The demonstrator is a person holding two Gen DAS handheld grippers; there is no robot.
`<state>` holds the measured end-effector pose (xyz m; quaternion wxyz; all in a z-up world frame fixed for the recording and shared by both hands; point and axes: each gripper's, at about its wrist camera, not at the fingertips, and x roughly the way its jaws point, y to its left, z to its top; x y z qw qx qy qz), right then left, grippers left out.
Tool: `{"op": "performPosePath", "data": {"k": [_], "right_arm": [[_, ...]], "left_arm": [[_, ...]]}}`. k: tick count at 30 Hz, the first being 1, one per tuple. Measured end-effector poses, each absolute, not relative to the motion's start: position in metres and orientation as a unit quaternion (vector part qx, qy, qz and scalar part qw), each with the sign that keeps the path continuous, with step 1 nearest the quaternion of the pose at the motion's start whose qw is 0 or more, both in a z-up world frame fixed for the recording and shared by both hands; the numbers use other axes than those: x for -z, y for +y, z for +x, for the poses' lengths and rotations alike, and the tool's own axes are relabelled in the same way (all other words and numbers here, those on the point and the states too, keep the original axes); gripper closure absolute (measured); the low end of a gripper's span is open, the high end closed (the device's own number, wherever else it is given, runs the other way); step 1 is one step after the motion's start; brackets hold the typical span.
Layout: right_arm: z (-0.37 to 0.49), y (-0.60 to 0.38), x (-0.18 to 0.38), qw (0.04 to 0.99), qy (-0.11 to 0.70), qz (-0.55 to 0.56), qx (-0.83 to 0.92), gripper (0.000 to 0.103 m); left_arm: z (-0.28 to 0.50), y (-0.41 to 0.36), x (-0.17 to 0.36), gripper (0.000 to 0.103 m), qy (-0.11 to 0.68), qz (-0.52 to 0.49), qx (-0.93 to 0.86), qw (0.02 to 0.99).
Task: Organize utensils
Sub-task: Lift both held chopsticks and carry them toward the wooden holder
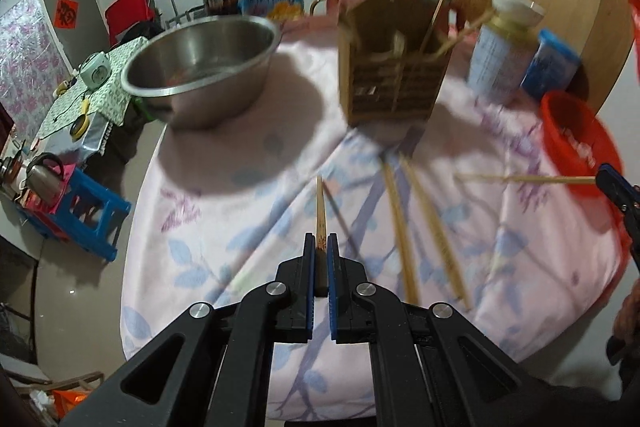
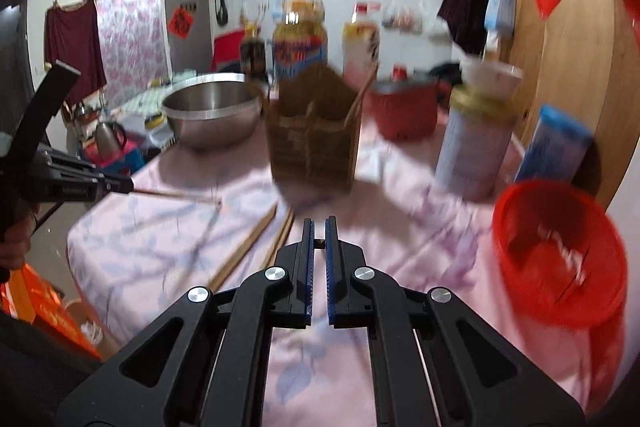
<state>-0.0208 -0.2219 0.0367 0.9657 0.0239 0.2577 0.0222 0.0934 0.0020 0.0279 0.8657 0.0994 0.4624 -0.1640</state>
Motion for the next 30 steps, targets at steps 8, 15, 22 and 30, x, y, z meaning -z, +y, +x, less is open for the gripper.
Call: {"op": "performPosePath", "data": {"k": [8,15,22,30], "right_arm": [[-0.016,-0.226,-0.063,0.973,0.227,0.03,-0.029,0.097],[-0.01,-0.222,-0.056,0.971,0.233,0.033,-0.026,0.097],[-0.006,-0.219,-0.057,0.97,0.24,0.047,-0.003,0.097],[-0.007,-0.214,-0.077,0.973,0.215,0.069,0.044,0.097]], "left_arm": [[0.099,-0.01,-0.066,0.097,0.457,0.071,0.189,0.866],[0.105,-0.012,-0.063,0.097,0.455,0.077,0.193,0.866],[0.12,-0.005,-0.063,0.097,0.464,0.069,0.208,0.858],[0.136,0.001,-0.079,0.097,0.45,0.09,0.246,0.853]]}}
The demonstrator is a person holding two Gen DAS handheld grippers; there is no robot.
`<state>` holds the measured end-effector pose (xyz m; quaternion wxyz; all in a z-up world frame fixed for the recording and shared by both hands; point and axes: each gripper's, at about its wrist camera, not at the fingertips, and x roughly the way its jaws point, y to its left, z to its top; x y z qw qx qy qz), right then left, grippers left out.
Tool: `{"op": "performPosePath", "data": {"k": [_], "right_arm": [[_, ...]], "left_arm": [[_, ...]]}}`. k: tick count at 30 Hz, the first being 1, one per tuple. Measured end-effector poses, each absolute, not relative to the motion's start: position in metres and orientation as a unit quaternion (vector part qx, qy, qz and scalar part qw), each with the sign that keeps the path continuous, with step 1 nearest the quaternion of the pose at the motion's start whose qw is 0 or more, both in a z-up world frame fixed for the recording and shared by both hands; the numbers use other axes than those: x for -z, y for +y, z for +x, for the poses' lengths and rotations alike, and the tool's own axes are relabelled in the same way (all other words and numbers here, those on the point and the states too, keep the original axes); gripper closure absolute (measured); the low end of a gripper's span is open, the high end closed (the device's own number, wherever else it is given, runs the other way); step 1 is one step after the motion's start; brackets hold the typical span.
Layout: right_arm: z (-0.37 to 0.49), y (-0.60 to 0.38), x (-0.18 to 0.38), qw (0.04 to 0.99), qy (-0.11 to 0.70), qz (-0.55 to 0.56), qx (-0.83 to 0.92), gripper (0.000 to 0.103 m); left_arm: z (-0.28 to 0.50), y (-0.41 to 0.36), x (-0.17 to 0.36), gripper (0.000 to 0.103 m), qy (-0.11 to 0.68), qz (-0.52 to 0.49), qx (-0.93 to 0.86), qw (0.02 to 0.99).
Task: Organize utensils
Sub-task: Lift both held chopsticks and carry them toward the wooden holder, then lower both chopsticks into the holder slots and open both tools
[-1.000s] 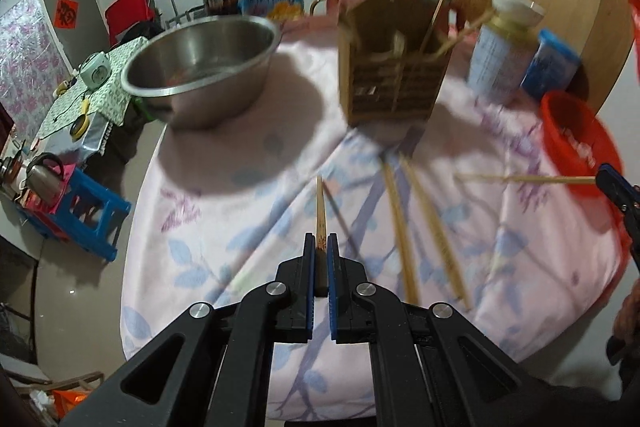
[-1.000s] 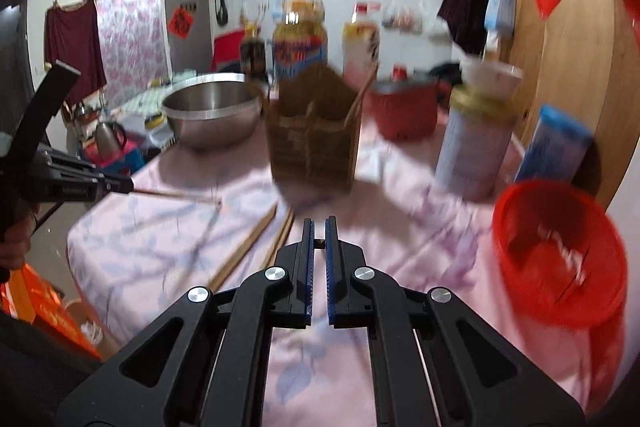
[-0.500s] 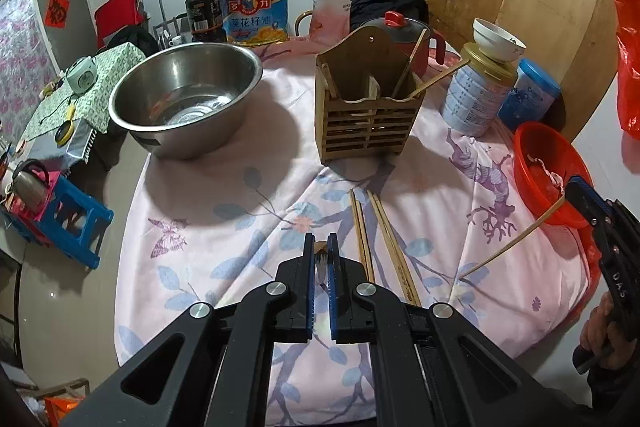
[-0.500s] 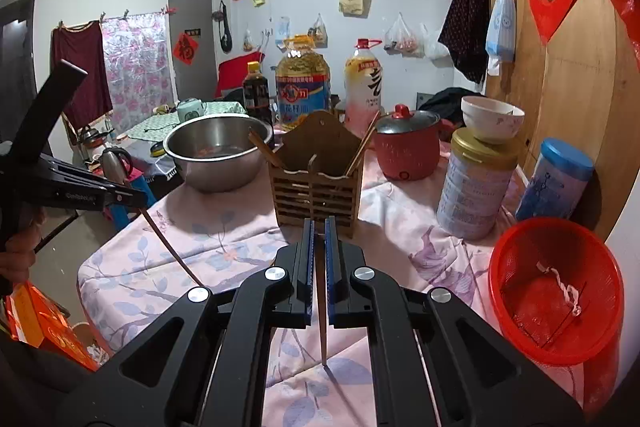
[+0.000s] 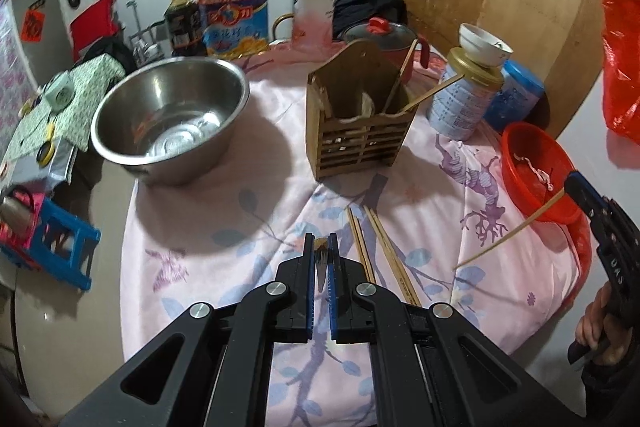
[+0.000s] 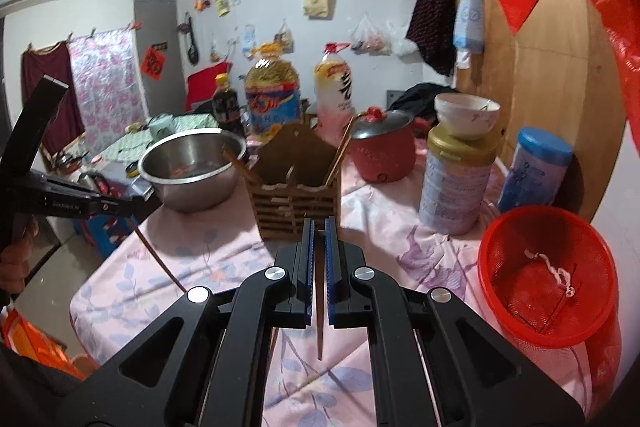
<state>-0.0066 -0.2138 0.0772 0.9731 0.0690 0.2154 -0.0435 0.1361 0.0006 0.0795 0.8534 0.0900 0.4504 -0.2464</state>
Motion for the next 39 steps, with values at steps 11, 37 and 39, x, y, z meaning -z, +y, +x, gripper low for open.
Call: {"op": "performPosePath", "data": {"k": [11,37,39], "right_arm": [[0.025,-0.212,-0.11,0.98,0.172,0.09,0.038,0.097],[0.167,-0.271,-0.183,0.992,0.091,0.073,-0.056,0.097],[0.18,-0.27,-0.177,0.991,0.095,0.075,-0.054,0.097]], "left_arm": [[0.165,-0.027,-0.129,0.097,0.413,0.102,0.306,0.852],[0.273,-0.111,-0.175,0.097,0.381,0.085,0.256,0.884],[0.281,-0.111,-0.167,0.097,0.391,0.082,0.255,0.88]]}}
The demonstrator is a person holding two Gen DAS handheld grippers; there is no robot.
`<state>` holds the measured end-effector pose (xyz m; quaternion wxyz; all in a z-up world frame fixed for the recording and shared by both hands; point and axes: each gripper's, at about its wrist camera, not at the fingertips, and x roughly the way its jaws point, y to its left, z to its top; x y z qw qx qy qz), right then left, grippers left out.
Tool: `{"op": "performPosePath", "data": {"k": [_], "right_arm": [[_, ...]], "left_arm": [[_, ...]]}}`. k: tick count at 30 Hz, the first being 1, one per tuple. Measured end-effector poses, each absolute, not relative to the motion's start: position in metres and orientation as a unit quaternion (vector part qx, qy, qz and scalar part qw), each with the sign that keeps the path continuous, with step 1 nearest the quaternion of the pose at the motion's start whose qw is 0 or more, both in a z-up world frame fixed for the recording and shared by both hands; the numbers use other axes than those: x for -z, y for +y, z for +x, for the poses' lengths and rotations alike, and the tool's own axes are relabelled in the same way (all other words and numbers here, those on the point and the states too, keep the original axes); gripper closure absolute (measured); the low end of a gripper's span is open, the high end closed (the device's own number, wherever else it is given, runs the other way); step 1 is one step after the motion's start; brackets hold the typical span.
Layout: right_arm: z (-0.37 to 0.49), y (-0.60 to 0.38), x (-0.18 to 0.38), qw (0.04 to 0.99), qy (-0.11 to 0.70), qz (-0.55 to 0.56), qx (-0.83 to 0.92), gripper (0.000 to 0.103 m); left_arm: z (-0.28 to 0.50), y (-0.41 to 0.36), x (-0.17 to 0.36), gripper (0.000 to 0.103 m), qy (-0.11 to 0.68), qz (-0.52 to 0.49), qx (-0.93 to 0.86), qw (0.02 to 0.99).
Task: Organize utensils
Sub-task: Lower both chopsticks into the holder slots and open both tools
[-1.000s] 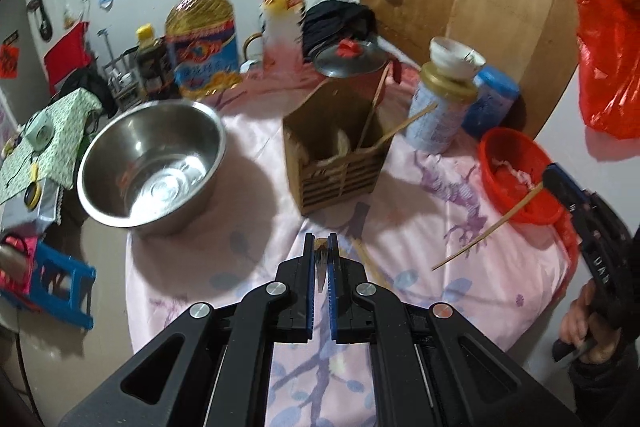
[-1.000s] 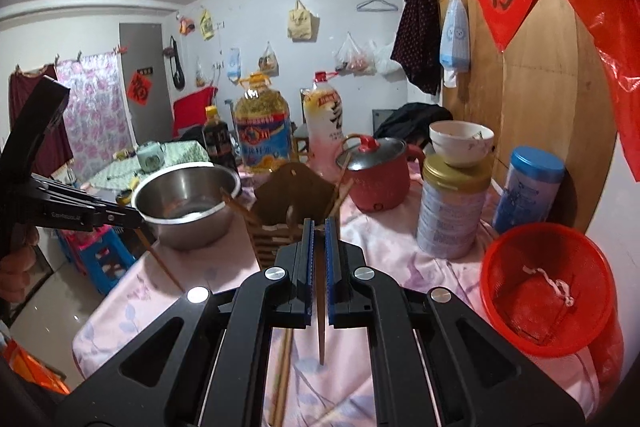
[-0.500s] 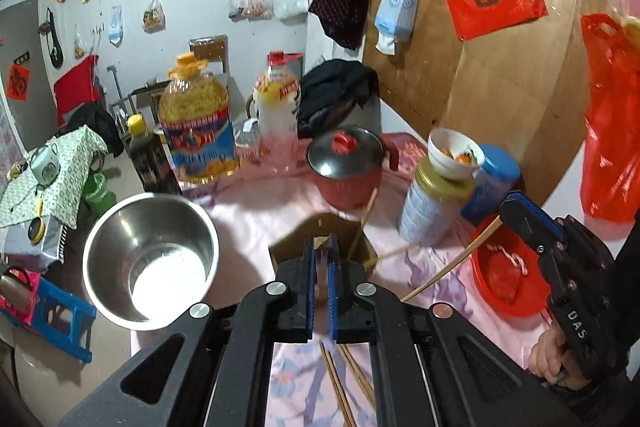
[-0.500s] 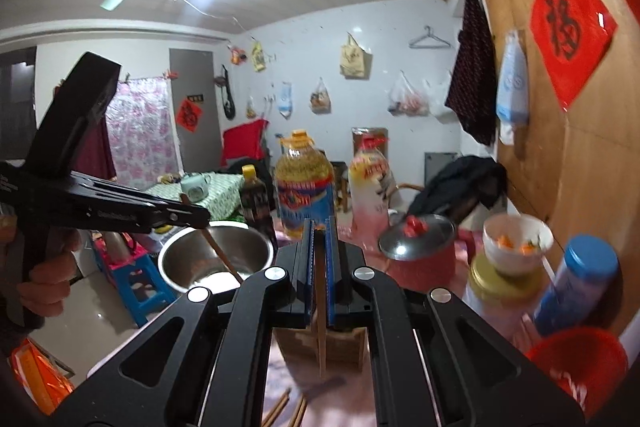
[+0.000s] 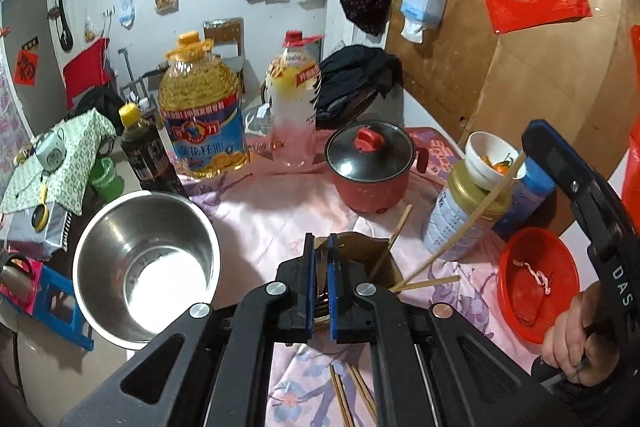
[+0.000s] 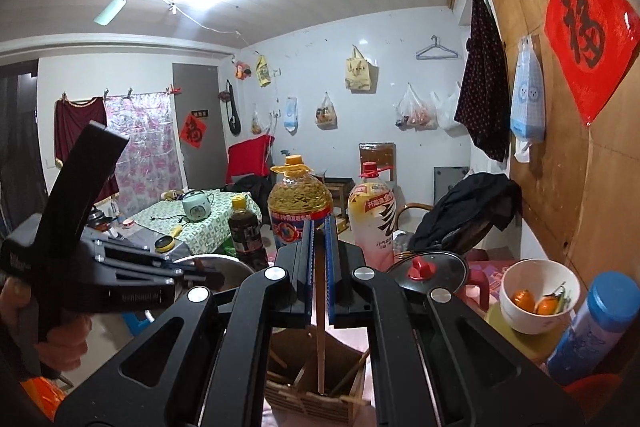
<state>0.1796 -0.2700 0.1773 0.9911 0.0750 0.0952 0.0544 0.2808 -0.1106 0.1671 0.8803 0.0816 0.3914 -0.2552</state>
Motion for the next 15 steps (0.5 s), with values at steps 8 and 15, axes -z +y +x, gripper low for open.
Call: {"op": "performPosePath", "data": {"k": [8,15], "right_arm": [[0.216,-0.262,-0.132,0.981,0.159,0.09,-0.062,0.092],[0.201,-0.26,-0.144,0.985,0.144,0.085,-0.048,0.083]], "left_arm": [[0.308,-0.107,-0.133,0.087,0.427,0.069,0.243,0.868],[0.311,-0.08,-0.141,0.056,0.415,0.046,0.218,0.882]]}}
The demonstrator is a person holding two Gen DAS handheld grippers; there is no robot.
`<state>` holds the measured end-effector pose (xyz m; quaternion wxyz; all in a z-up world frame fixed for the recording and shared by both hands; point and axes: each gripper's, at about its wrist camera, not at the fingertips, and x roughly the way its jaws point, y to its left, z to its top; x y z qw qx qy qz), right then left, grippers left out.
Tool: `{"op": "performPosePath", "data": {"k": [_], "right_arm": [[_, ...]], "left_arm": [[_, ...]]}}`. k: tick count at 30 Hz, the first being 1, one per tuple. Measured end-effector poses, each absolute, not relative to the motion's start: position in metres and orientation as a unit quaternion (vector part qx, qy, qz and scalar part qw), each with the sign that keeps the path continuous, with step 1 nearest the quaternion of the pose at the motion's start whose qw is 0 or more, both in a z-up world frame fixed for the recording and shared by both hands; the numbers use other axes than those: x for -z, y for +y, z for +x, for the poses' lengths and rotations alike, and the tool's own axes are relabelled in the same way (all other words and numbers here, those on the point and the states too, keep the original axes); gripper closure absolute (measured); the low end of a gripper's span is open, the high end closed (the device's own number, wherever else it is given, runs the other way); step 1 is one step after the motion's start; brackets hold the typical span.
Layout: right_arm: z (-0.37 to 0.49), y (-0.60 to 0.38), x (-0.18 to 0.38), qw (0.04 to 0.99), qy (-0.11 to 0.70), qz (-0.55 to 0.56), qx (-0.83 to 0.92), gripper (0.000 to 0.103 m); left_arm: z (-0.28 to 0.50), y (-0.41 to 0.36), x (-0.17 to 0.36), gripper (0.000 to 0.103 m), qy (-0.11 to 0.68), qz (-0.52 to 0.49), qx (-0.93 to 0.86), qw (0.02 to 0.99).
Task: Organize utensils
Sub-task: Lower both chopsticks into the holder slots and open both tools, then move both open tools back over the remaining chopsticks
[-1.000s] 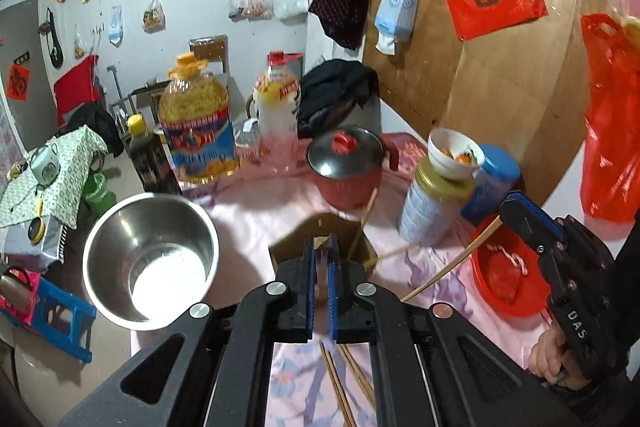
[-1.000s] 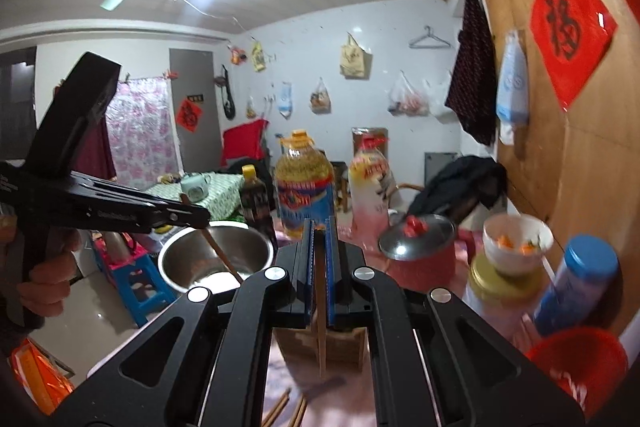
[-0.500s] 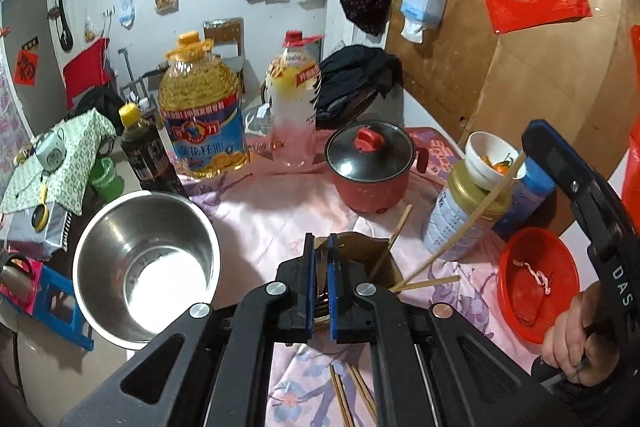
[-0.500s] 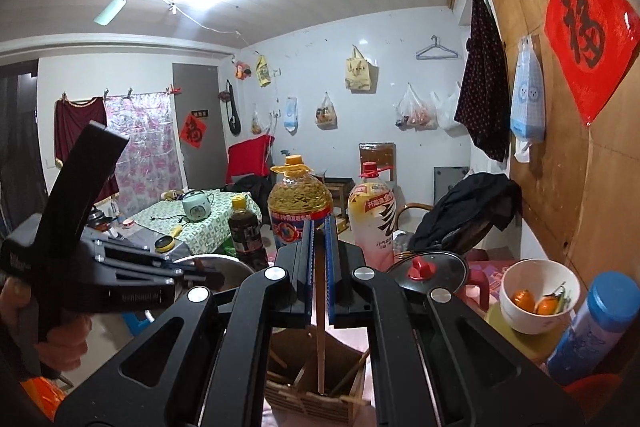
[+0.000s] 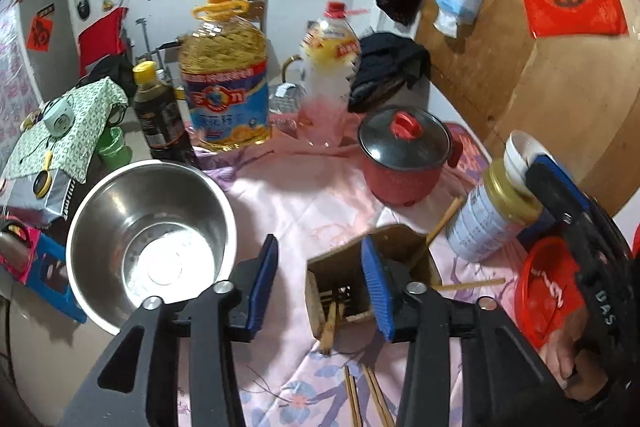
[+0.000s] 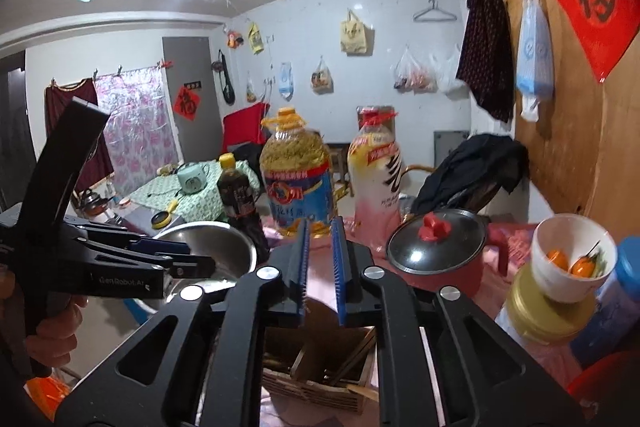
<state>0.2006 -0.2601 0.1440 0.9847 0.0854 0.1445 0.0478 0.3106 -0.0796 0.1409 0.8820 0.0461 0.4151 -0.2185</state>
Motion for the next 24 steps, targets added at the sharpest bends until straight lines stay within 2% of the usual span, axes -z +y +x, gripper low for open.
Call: {"op": "performPosePath", "data": {"k": [2,7,9,11,19,24], "right_arm": [[0.192,-0.259,-0.148,0.985,0.14,0.087,-0.042,0.074],[0.17,-0.246,-0.149,0.987,0.14,0.075,-0.025,0.064],[0.156,-0.239,-0.147,0.987,0.14,0.073,-0.017,0.056],[0.143,-0.234,-0.144,0.987,0.137,0.079,-0.01,0.04],[0.088,-0.21,-0.126,0.985,0.122,0.109,0.048,0.006],[0.06,-0.188,-0.1,0.975,0.157,0.119,0.1,0.006]], "left_arm": [[0.309,-0.068,-0.147,0.054,0.409,0.033,0.211,0.887],[0.296,-0.044,-0.148,0.045,0.41,0.014,0.2,0.89],[0.288,-0.035,-0.144,0.042,0.413,0.013,0.193,0.89],[0.279,-0.023,-0.138,0.037,0.418,0.011,0.184,0.89],[0.247,0.02,-0.1,0.024,0.45,0.016,0.156,0.879],[0.223,0.042,-0.074,0.017,0.464,0.051,0.144,0.872]]}}
